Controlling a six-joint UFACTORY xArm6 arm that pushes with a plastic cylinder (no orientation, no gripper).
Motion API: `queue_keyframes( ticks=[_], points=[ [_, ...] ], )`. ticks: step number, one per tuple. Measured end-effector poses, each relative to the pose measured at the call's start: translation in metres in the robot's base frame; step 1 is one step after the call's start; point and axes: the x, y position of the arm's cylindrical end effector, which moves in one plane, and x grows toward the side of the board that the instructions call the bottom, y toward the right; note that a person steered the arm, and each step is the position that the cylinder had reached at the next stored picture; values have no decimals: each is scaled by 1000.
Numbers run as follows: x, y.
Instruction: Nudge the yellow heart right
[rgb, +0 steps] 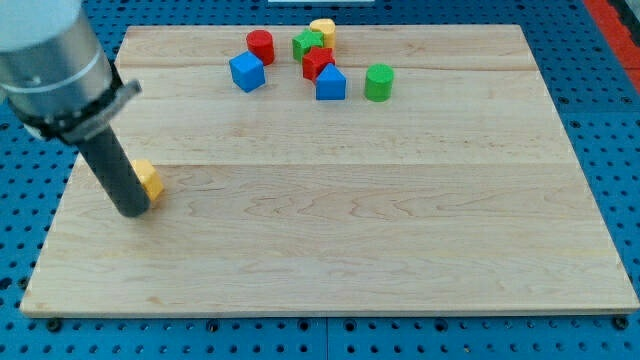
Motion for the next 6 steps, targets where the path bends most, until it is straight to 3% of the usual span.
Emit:
queue_keyframes(
  ticks=[1, 2, 4, 5, 6],
  points=[
    [-54, -24],
    [-136, -2],
    [-247, 6],
    [-298, 54],
    [-299, 86]
  ],
)
